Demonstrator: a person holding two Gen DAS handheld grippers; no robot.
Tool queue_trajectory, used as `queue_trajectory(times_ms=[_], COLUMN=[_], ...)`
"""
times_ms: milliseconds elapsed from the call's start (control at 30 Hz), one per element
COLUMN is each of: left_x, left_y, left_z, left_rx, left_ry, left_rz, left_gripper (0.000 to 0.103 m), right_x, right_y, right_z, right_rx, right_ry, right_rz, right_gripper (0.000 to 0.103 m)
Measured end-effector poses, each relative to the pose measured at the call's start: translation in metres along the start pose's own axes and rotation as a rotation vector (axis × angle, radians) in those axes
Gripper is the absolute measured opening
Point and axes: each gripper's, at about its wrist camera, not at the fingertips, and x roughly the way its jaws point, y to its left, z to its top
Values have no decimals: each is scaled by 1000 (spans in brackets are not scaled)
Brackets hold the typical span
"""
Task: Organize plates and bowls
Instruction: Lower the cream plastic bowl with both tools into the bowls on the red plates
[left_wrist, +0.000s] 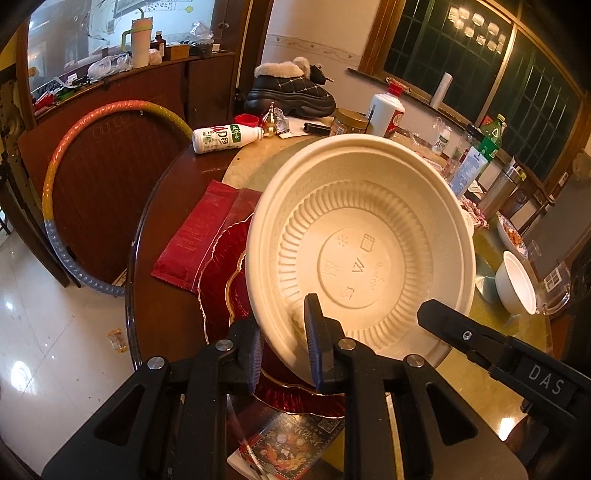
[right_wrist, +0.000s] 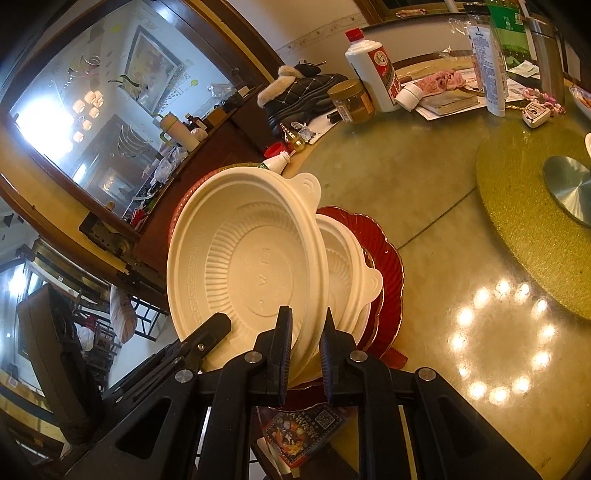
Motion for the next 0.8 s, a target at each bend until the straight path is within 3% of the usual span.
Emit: queue_trajectory(times_ms=[800], left_x=[3], left_y=[-2], left_z=[-1], left_rx=[42], left_ry=[-11], left_rz=[51], left_gripper=[18], right_x=[3], right_y=[0], right_z=[1], right_rx=[15], right_ry=[3], right_rz=[18], right_gripper=[17])
